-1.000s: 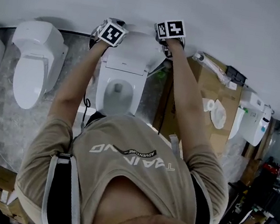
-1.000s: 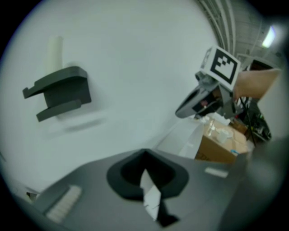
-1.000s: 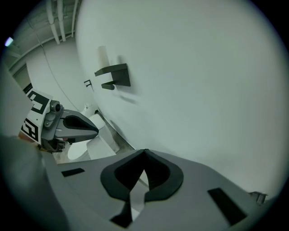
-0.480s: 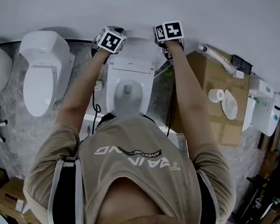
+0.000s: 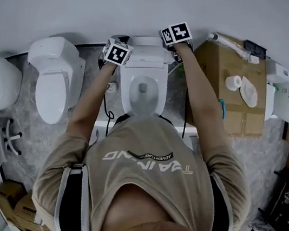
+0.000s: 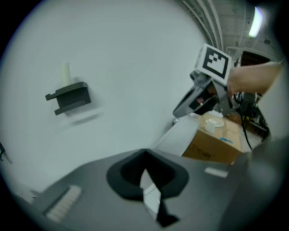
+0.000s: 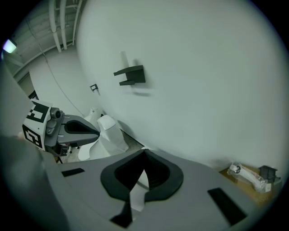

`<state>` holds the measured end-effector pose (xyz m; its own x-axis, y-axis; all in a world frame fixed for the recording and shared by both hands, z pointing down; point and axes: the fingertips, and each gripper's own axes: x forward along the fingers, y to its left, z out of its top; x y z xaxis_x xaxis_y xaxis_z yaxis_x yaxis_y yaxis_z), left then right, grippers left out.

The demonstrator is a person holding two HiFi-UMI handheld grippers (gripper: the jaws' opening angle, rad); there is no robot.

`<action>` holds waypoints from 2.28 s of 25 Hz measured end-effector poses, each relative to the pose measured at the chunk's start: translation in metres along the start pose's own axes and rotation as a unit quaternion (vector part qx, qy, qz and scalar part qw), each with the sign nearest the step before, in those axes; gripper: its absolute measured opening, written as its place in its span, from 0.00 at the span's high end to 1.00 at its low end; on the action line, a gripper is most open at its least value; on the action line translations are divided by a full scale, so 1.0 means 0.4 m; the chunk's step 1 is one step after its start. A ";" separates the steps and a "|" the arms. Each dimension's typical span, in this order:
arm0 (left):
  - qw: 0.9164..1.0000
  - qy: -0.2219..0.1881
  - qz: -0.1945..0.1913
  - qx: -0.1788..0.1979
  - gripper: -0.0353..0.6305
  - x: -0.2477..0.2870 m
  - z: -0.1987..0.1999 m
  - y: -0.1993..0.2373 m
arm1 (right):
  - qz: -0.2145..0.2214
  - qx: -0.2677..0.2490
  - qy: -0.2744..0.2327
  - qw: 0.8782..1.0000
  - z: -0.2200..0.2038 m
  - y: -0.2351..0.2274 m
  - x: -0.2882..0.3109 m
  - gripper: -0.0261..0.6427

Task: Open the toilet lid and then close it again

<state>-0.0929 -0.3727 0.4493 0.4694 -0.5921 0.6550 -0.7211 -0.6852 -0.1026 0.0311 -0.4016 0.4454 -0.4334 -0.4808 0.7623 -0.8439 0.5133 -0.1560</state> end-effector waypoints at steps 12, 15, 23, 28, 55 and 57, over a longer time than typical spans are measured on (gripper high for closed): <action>0.999 0.008 -0.029 0.015 0.96 -0.102 -0.131 -0.138 | -0.005 0.027 -0.001 1.000 -0.185 0.103 -0.057 0.94; 0.999 0.006 -0.036 0.001 0.95 -0.123 -0.163 -0.165 | 0.003 0.038 -0.002 0.999 -0.227 0.129 -0.065 0.94; 0.997 0.038 -0.037 -0.048 0.95 -0.163 -0.256 -0.242 | 0.039 0.042 0.009 0.998 -0.354 0.198 -0.085 0.94; 0.994 0.067 -0.019 -0.080 0.95 -0.187 -0.326 -0.294 | 0.062 0.037 0.026 0.997 -0.451 0.243 -0.089 0.94; 0.945 0.221 -0.081 -0.226 0.95 -0.155 -0.714 -0.495 | 0.109 0.120 0.140 0.977 -0.913 0.406 -0.009 0.94; 0.940 0.231 -0.089 -0.235 0.95 -0.142 -0.734 -0.510 | 0.114 0.134 0.149 0.973 -0.934 0.410 0.002 0.94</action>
<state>-0.1221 -0.0747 0.6530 0.4098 -0.1640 0.8973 -0.8487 -0.4291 0.3092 0.0106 -0.0520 0.6550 -0.5413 -0.1287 0.8309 -0.8063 0.3597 -0.4695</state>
